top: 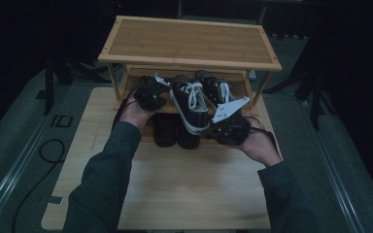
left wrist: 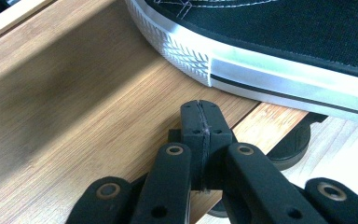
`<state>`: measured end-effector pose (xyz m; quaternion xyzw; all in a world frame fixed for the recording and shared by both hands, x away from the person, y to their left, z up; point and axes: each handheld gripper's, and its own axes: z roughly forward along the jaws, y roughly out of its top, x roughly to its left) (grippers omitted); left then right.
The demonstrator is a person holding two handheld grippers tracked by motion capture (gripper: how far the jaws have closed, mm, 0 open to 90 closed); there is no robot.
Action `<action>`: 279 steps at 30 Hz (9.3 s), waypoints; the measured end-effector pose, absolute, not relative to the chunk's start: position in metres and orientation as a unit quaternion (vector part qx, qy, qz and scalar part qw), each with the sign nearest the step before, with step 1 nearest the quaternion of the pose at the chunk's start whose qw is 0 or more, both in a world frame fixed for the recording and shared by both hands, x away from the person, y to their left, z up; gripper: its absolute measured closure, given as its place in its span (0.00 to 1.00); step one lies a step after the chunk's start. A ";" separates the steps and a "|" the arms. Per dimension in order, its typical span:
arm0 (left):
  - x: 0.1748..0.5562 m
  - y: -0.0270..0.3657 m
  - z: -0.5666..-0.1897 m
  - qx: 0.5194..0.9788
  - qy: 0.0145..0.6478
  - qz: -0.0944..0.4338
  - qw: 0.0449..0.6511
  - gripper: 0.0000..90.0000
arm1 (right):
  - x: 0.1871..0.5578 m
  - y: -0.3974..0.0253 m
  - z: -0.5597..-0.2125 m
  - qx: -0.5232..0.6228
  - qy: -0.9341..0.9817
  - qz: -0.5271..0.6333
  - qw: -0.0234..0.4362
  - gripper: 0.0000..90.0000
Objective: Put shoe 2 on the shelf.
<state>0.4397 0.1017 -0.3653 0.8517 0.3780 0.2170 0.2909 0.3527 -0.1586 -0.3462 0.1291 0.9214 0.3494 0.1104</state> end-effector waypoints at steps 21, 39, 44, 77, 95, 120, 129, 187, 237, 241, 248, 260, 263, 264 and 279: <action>0.439 0.103 -0.368 0.841 0.394 0.212 0.304 1.00 | 0.364 -0.120 -0.351 0.105 0.923 0.352 0.112 1.00; 0.439 0.104 -0.368 0.840 0.397 0.208 0.307 1.00 | 0.372 -0.117 -0.352 0.098 0.923 0.356 0.109 1.00; 0.439 0.104 -0.368 0.840 0.395 0.210 0.306 1.00 | 0.372 -0.115 -0.353 0.098 0.922 0.355 0.116 1.00; 0.439 0.105 -0.368 0.838 0.397 0.206 0.311 1.00 | 0.396 -0.105 -0.365 0.154 0.902 0.370 0.161 1.00; 0.439 0.105 -0.368 0.837 0.401 0.207 0.311 1.00 | 0.397 -0.088 -0.364 0.156 0.905 0.358 0.170 1.00; 0.439 0.107 -0.369 0.835 0.401 0.204 0.318 1.00 | 0.400 -0.083 -0.367 0.167 0.902 0.352 0.184 1.00; 0.441 0.108 -0.367 0.837 0.401 0.196 0.317 1.00 | 0.394 -0.089 -0.363 0.154 0.910 0.339 0.180 1.00; 0.445 0.120 -0.367 0.843 0.395 0.185 0.314 1.00 | 0.379 -0.225 -0.352 0.200 0.901 0.352 0.157 1.00; 0.444 0.123 -0.368 0.842 0.389 0.184 0.325 1.00 | 0.395 -0.161 -0.367 0.208 0.882 0.378 0.188 1.00; 0.444 0.122 -0.368 0.842 0.389 0.185 0.325 1.00 | 0.397 -0.156 -0.369 0.208 0.882 0.380 0.185 1.00; 0.444 0.123 -0.369 0.841 0.389 0.184 0.329 1.00 | 0.399 -0.152 -0.371 0.207 0.883 0.375 0.190 1.00; 0.445 0.126 -0.369 0.836 0.398 0.173 0.336 1.00 | 0.394 -0.158 -0.375 0.193 0.889 0.376 0.176 1.00; 0.444 0.124 -0.368 0.840 0.392 0.182 0.328 0.99 | 0.392 -0.163 -0.377 0.191 0.891 0.373 0.174 1.00; 0.444 0.123 -0.368 0.840 0.392 0.183 0.327 0.99 | 0.392 -0.166 -0.378 0.194 0.891 0.372 0.173 1.00; 0.442 0.131 -0.366 0.841 0.397 0.207 0.304 0.96 | 0.390 -0.201 -0.390 0.226 0.891 0.359 0.165 0.99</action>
